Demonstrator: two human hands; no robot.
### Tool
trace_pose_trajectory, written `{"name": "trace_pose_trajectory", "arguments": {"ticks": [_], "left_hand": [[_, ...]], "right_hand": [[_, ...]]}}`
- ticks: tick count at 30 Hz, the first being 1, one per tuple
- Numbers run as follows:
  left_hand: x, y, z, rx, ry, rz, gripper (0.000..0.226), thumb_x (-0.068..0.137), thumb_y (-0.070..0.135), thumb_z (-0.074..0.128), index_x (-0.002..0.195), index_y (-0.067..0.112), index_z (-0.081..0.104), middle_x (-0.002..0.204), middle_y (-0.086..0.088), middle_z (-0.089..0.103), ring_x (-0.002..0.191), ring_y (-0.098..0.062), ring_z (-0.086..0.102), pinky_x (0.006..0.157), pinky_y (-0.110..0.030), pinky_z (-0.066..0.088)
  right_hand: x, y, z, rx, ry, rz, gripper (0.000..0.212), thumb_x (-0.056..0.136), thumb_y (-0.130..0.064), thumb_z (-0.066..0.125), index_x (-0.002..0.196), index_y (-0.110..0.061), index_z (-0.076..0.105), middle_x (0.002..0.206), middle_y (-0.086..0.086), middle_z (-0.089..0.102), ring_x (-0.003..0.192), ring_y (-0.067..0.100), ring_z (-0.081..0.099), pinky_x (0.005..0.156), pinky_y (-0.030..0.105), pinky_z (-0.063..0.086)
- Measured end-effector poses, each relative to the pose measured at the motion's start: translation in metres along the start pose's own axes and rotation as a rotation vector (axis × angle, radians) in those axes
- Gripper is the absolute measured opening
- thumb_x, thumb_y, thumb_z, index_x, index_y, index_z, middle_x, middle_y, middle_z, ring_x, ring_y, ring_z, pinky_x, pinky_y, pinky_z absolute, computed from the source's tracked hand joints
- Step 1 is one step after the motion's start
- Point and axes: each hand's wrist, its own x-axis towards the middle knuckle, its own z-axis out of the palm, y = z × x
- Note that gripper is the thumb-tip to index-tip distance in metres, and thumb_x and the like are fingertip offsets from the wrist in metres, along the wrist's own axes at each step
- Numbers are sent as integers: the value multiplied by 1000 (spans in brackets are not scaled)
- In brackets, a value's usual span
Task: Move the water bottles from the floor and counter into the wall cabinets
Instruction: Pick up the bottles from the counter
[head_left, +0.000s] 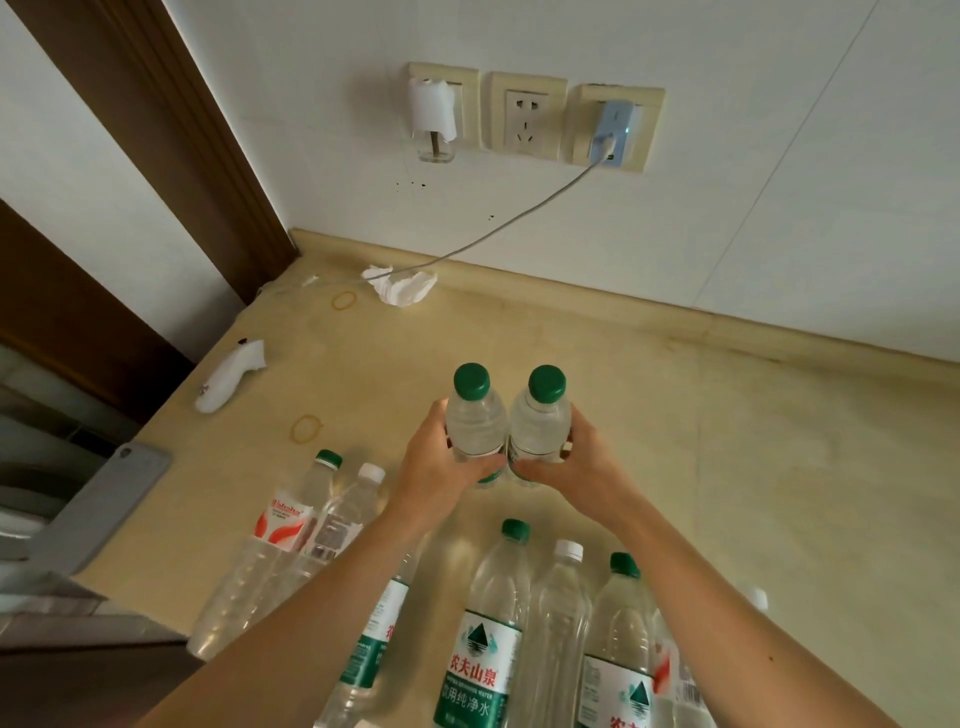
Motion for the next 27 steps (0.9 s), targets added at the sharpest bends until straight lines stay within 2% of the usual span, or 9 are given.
{"name": "trace_pose_trajectory", "arguments": {"ticks": [3,6,10,11,14,17,20,24,27], "left_hand": [[-1,-2,2,-45,27,12,60,63,43,89,112,37,54,104,13,69,97,-5,67,85,-37,58],[-1,-2,2,-77,23,20,59,63,42,89,113,37,56,104,14,70,99,-6,68,89,-40,58],[-6,2,-4,-93,25,37,58,65,35,90,113,38,58,105,14,70,100,-7,68,92,-43,57],[-8,5,-6,-98,27,50,57,66,34,90,114,37,58,105,14,70,101,-7,67,92,-42,57],[-16,21,-16,-121,28,101,57,68,30,90,115,37,59,106,16,70,102,-3,66,90,-33,56],[-28,49,-28,-136,17,178,56,68,35,89,115,39,60,107,19,70,102,1,65,86,-25,53],[-42,88,-42,-168,-2,275,57,68,38,89,117,40,60,108,19,70,104,-1,65,89,-27,54],[-63,147,-60,-233,-37,423,58,70,34,90,118,44,59,110,20,69,106,-1,65,89,-28,53],[-80,204,-71,-263,-44,536,56,69,33,91,107,55,57,107,25,69,100,6,65,80,-21,51]], "right_hand": [[0,-1,3,50,15,-4,63,72,-19,90,126,-24,57,114,-6,68,95,-1,66,69,9,51],[-2,-1,5,88,21,-4,59,73,-10,88,124,-20,60,112,-2,69,92,2,68,66,12,52],[-9,-8,4,66,35,-14,60,73,-11,88,125,-22,60,115,-1,67,106,16,65,90,32,54],[-11,-11,3,69,43,-25,60,72,-11,88,124,-22,61,115,-2,67,106,16,64,91,33,54],[-24,-29,-2,102,90,-53,57,71,-11,89,119,-26,62,111,-4,68,99,9,67,77,19,55],[-44,-56,-10,168,154,-99,51,70,-10,89,108,-33,63,98,-10,73,85,-2,69,62,11,53],[-71,-95,-21,196,226,-169,50,69,-16,90,109,-33,64,96,-21,73,86,-6,69,63,7,51],[-114,-155,-42,221,328,-288,58,63,-25,93,114,-28,65,100,-17,76,91,-1,72,71,13,56],[-154,-203,-65,204,406,-398,58,59,-31,91,111,-30,67,101,-14,77,92,2,73,72,13,55]]}}
